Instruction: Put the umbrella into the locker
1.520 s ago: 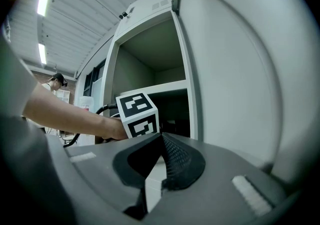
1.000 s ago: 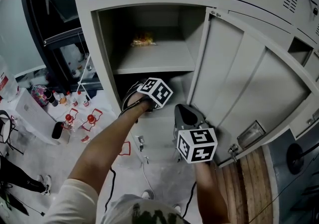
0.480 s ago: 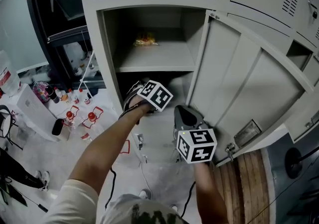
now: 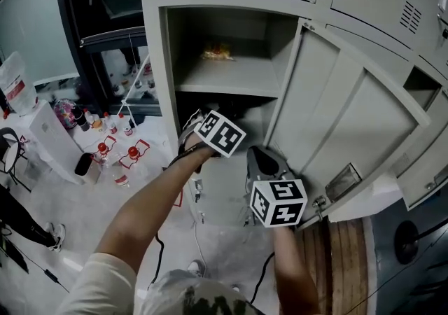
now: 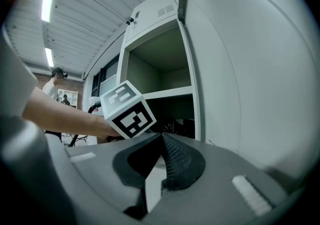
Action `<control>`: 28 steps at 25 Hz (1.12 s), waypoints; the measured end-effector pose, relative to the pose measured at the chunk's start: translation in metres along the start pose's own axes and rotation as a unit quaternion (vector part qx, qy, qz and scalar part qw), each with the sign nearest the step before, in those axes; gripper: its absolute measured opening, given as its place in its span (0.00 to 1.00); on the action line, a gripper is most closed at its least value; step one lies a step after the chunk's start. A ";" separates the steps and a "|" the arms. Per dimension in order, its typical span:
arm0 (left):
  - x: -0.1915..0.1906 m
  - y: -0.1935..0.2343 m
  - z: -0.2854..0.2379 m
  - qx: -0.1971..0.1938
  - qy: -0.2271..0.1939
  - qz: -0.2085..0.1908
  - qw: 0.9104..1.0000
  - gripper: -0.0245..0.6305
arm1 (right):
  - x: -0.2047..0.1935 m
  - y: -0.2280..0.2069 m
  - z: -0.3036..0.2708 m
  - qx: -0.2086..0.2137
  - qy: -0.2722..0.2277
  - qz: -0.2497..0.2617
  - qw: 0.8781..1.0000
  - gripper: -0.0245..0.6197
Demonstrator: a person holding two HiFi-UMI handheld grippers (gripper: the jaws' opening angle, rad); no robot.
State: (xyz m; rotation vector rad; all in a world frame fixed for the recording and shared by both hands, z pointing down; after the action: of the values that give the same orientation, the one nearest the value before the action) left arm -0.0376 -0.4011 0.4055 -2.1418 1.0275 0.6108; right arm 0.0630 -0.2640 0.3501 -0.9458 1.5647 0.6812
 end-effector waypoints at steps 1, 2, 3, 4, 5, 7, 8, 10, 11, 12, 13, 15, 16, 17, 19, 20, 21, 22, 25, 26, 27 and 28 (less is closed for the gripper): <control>0.000 0.001 0.007 -0.003 -0.009 0.012 1.000 0.54 | 0.001 0.002 0.002 0.002 0.000 0.001 1.000 0.02; 0.001 0.001 0.014 -0.007 -0.018 0.025 1.000 0.54 | 0.002 0.002 0.004 0.004 -0.001 0.002 1.000 0.02; 0.001 0.002 0.021 -0.011 -0.028 0.038 0.999 0.54 | 0.003 0.003 0.005 0.005 -0.001 0.002 1.000 0.02; 0.001 0.003 0.028 -0.017 -0.039 0.051 0.998 0.54 | 0.004 0.004 0.007 0.007 -0.002 0.001 1.000 0.02; 0.002 0.003 0.036 -0.022 -0.050 0.064 0.996 0.54 | 0.006 0.004 0.008 0.009 -0.003 0.000 1.000 0.02; 0.003 0.005 0.055 -0.027 -0.077 0.085 0.993 0.54 | 0.009 0.006 0.012 0.012 -0.006 0.000 1.000 0.02; 0.004 0.008 0.066 -0.023 -0.091 0.092 0.991 0.54 | 0.012 0.006 0.014 0.014 -0.007 0.001 1.000 0.02; 0.003 0.017 0.089 -0.013 -0.115 0.109 0.987 0.54 | 0.016 0.009 0.017 0.018 -0.011 0.002 1.000 0.02; 0.002 0.017 0.097 -0.020 -0.126 0.122 0.984 0.54 | 0.018 0.010 0.018 0.021 -0.013 0.003 1.000 0.02; 0.001 0.013 0.104 -0.036 -0.139 0.137 0.980 0.53 | 0.020 0.012 0.019 0.024 -0.014 0.005 1.000 0.02; 0.000 0.008 0.111 -0.053 -0.154 0.150 0.975 0.50 | 0.021 0.013 0.020 0.026 -0.014 0.007 1.000 0.02; -0.004 0.004 0.123 -0.062 -0.176 0.162 0.969 0.46 | 0.023 0.016 0.022 0.030 -0.014 0.012 0.999 0.02; -0.007 0.003 0.129 -0.061 -0.185 0.166 0.967 0.45 | 0.024 0.018 0.022 0.032 -0.014 0.014 0.999 0.02; -0.011 0.003 0.136 -0.059 -0.193 0.171 0.964 0.42 | 0.024 0.019 0.023 0.034 -0.015 0.016 0.999 0.02; -0.018 0.002 0.149 -0.055 -0.210 0.181 0.959 0.39 | 0.026 0.022 0.024 0.037 -0.016 0.019 0.999 0.02; -0.022 0.002 0.155 -0.054 -0.218 0.184 0.957 0.38 | 0.026 0.023 0.024 0.038 -0.017 0.020 0.999 0.02; -0.026 0.002 0.161 -0.055 -0.227 0.187 0.954 0.37 | 0.027 0.024 0.024 0.038 -0.017 0.022 0.999 0.02; -0.030 0.002 0.166 -0.055 -0.235 0.189 0.952 0.35 | 0.028 0.025 0.024 0.038 -0.017 0.024 0.999 0.02; -0.041 0.003 0.180 -0.051 -0.255 0.198 0.945 0.26 | 0.029 0.025 0.024 0.036 -0.017 0.028 0.999 0.02; -0.045 0.004 0.184 -0.050 -0.260 0.201 0.943 0.24 | 0.030 0.025 0.024 0.035 -0.018 0.027 0.999 0.02; -0.049 0.003 0.186 -0.049 -0.264 0.202 0.942 0.22 | 0.031 0.024 0.024 0.035 -0.019 0.025 0.999 0.02; -0.052 0.003 0.188 -0.049 -0.266 0.203 0.941 0.20 | 0.032 0.024 0.025 0.034 -0.021 0.025 0.999 0.02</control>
State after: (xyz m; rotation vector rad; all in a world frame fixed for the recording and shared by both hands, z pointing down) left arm -0.0922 -0.2381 0.3141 -1.6888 1.1395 1.3768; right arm 0.0536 -0.2378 0.3126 -0.8387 1.5694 0.6749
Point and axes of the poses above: the fingertips, and each gripper's own axes: z backward along the fingers, y to its left, x out of its top, the point moved 3 cm from there along z, backward along the fingers, and after that the axes turned 5 degrees about y, right-handed, at the moved point
